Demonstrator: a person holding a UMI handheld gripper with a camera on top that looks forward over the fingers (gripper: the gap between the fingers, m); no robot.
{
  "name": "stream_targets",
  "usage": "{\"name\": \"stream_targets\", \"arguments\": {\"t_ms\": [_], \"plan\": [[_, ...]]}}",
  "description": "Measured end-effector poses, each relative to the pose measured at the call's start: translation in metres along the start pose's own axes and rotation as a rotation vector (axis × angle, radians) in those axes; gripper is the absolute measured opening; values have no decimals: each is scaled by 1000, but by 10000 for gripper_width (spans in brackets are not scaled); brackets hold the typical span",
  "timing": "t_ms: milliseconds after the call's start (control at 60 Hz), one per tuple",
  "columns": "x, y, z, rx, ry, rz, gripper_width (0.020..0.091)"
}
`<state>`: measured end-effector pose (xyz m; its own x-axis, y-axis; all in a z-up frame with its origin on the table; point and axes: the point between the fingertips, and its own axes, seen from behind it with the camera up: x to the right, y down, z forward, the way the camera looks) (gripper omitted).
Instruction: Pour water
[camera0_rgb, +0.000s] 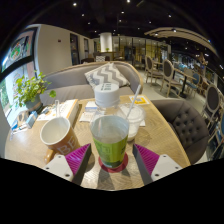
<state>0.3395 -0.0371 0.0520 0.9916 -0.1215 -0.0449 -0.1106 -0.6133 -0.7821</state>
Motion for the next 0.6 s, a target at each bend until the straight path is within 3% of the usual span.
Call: {"name": "stream_targets", "arguments": {"t_ms": [17, 267, 600], "plan": [[0, 2, -3, -11, 0, 1, 870], [-15, 6, -106, -60, 53, -30, 854], [-87, 32, -258, -87, 55, -16, 852]]}}
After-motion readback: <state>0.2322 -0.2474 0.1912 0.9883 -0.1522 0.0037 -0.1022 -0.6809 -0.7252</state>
